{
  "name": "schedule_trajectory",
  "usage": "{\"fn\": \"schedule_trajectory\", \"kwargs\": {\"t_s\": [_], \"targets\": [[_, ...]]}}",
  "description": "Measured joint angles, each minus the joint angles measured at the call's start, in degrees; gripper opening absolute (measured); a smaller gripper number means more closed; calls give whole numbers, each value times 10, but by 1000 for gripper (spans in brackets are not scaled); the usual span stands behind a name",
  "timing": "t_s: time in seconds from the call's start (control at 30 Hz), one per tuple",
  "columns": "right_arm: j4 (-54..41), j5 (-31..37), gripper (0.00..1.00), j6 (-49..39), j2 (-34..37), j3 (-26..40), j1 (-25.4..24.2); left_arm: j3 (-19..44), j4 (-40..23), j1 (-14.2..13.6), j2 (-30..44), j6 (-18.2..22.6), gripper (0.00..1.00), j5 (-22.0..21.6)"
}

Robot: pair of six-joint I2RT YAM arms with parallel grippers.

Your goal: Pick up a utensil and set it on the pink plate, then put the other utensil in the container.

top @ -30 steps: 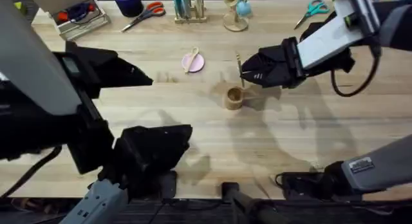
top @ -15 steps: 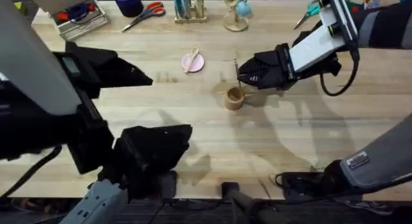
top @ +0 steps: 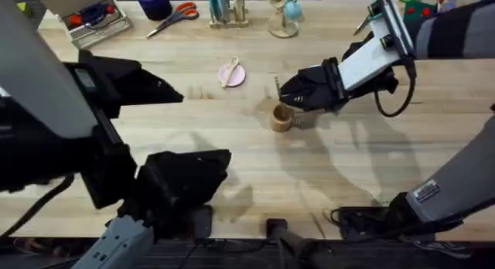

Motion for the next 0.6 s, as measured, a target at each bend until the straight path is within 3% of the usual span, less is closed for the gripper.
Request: {"fn": "schedule_trajectory", "kwargs": {"t_s": [0.6], "targets": [[12, 0, 34, 1, 40, 0, 1, 0, 0, 0, 0, 0, 993, 0]]}}
